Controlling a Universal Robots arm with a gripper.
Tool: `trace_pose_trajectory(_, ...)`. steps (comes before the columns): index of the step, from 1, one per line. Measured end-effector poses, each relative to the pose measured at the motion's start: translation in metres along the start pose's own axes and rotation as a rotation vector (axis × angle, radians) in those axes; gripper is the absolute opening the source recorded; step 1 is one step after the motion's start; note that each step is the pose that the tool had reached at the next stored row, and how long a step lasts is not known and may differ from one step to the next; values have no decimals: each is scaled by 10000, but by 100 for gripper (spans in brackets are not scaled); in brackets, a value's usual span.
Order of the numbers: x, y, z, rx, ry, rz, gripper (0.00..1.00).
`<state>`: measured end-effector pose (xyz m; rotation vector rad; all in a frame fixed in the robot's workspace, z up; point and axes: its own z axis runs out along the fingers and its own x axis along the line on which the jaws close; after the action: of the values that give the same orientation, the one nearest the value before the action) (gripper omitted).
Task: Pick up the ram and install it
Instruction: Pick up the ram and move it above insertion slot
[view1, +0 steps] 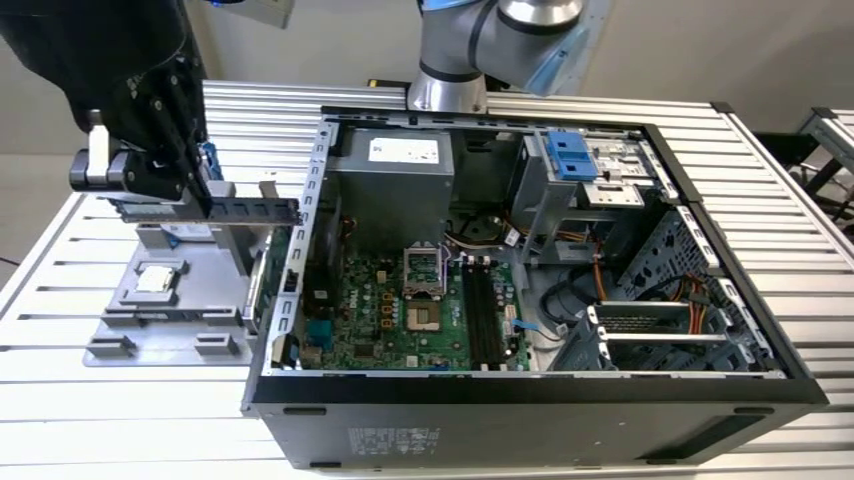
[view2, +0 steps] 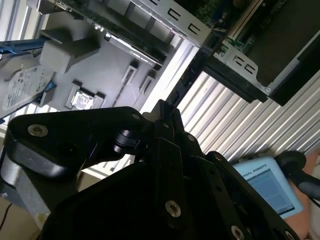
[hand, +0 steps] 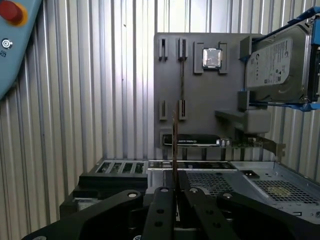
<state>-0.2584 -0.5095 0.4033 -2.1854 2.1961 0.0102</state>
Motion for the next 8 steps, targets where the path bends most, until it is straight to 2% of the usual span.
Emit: trace_pose_trajectory(8,-1,-180,4,-1,1,-1,0)
